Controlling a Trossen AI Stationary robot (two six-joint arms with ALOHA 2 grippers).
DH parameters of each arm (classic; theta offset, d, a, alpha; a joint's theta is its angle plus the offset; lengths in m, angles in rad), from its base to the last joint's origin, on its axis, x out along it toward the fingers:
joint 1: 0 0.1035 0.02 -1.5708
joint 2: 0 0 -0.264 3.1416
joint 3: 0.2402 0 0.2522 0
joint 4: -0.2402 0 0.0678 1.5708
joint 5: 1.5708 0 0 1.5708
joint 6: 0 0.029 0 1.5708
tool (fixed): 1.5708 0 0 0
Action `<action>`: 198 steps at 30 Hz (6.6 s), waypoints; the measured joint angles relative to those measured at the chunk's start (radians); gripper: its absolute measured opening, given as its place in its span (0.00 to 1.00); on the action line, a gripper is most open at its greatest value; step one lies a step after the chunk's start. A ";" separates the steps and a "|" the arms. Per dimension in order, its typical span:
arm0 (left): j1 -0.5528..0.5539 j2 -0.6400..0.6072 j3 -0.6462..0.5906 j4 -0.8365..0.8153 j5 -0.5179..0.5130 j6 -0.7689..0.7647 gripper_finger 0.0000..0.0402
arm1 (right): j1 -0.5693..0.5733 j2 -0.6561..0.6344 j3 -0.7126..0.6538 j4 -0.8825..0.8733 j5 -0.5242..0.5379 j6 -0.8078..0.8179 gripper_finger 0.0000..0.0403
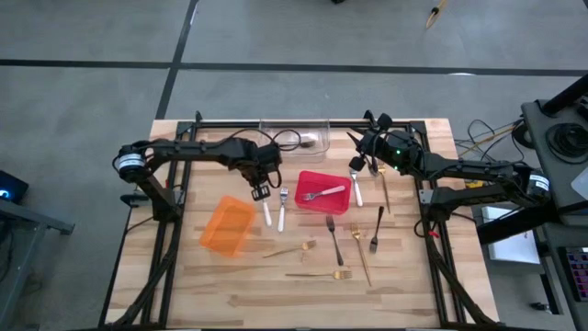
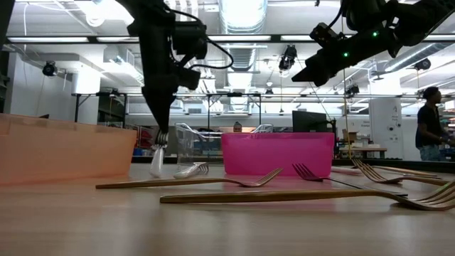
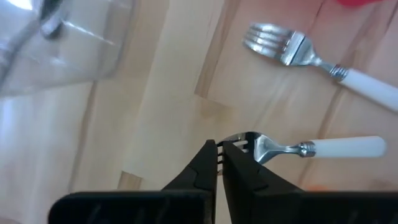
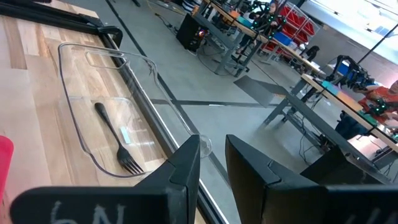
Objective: Sort silverware by color (type)
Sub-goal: Put the white fork into the red bin
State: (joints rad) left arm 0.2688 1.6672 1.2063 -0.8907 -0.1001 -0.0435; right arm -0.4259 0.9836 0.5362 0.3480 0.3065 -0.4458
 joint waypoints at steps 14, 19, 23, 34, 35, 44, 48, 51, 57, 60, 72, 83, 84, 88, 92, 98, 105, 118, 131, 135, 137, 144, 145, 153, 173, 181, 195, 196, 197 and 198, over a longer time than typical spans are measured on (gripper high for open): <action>-0.030 0.000 0.089 -0.068 -0.042 0.029 0.00 | 0.000 0.000 0.000 0.000 -0.001 0.009 0.17; -0.038 0.000 0.089 -0.067 -0.049 0.004 0.00 | 0.000 0.000 0.000 0.023 -0.279 0.052 0.17; -0.040 0.000 0.091 -0.066 -0.050 0.027 0.00 | 0.007 0.021 0.026 0.116 -0.484 0.157 0.17; -0.039 0.000 0.123 -0.061 -0.051 0.087 0.00 | 0.133 0.316 0.234 0.124 -0.570 0.323 0.17; -0.039 0.000 0.123 -0.060 -0.051 0.087 0.00 | 0.140 0.346 0.252 0.120 -0.572 0.335 0.17; -0.039 0.000 0.115 -0.061 -0.051 0.088 0.00 | 0.195 0.602 0.409 0.047 -0.569 0.420 0.17; -0.039 0.000 0.115 -0.060 -0.051 0.091 0.00 | 0.207 0.706 0.514 -0.048 -0.568 0.400 0.17; -0.039 -0.001 0.115 -0.060 -0.051 0.091 0.00 | 0.212 0.777 0.590 -0.111 -0.568 0.388 0.17; -0.039 -0.001 0.115 -0.058 -0.051 0.091 0.00 | 0.211 0.878 0.678 -0.132 -0.564 0.377 0.17; -0.039 -0.001 0.114 -0.059 -0.051 0.094 0.00 | 0.214 0.899 0.688 -0.134 -0.535 0.375 0.17; -0.039 -0.002 0.120 -0.048 -0.051 0.103 0.00 | 0.230 0.902 0.688 -0.128 -0.415 0.345 0.22; -0.051 -0.003 0.120 -0.034 -0.050 0.131 0.00 | 0.234 0.909 0.687 -0.127 -0.435 0.294 0.40; -0.053 -0.003 0.120 -0.034 -0.049 0.135 0.00 | 0.234 0.913 0.687 -0.125 -0.458 0.290 0.42; -0.065 -0.005 0.120 -0.025 -0.048 0.138 0.00 | 0.234 0.949 0.687 -0.069 -0.497 0.294 0.48; -0.078 -0.006 0.120 -0.024 -0.048 0.140 0.00 | 0.234 0.993 0.687 0.007 -0.498 0.301 0.53; -0.086 -0.006 0.120 -0.025 -0.048 0.139 0.00 | 0.234 1.023 0.689 0.070 -0.502 0.316 0.53; -0.087 -0.006 0.120 -0.017 -0.048 0.137 0.00 | 0.231 1.025 0.713 0.078 -0.577 0.341 0.53; -0.098 -0.008 0.120 -0.018 -0.048 0.139 0.00 | 0.217 1.025 0.719 0.086 -0.578 0.359 0.22; -0.098 -0.084 0.175 -0.026 -0.043 0.171 0.09 | 0.216 0.971 0.719 0.072 -0.574 0.350 0.02; -0.097 -0.170 0.168 -0.029 -0.050 0.224 0.20 | 0.217 0.923 0.719 0.000 -0.564 0.321 0.02; -0.097 -0.222 0.162 -0.027 -0.051 0.244 0.26 | 0.224 0.888 0.719 -0.057 -0.538 0.276 0.02; -0.099 -0.425 0.032 0.207 -0.049 0.263 0.36 | 0.272 0.724 0.718 -0.244 -0.411 0.111 0.02; -0.099 -0.457 -0.005 0.250 -0.048 0.263 0.37 | 0.275 0.701 0.718 -0.260 -0.411 0.107 0.02; -0.100 -0.631 -0.295 0.606 -0.048 0.214 0.37 | 0.321 0.557 0.718 -0.357 -0.378 0.069 0.02; -0.108 -0.422 -0.506 1.257 0.146 0.183 0.47 | 0.416 0.490 0.810 -0.660 -0.041 0.011 0.02; -0.109 -0.279 -0.459 1.291 0.139 0.208 0.58 | 0.422 0.491 0.835 -0.666 -0.041 -0.026 0.02; -0.108 -0.152 -0.407 1.328 0.137 0.209 0.27 | 0.422 0.491 0.835 -0.657 -0.043 -0.053 0.02; -0.108 -0.152 -0.407 1.328 0.137 0.209 0.22 | 0.422 0.491 0.835 -0.658 -0.043 -0.054 0.02; -0.108 -0.152 -0.408 1.326 0.136 0.210 0.16 | 0.422 0.491 0.835 -0.657 -0.043 -0.055 0.02; -0.108 -0.152 -0.408 1.326 0.135 0.212 0.11 | 0.422 0.491 0.835 -0.656 -0.043 -0.055 0.02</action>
State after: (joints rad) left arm 0.1605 1.5150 0.7979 0.4355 0.0352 0.1689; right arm -0.0040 1.4746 1.3716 -0.3084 0.2637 -0.5007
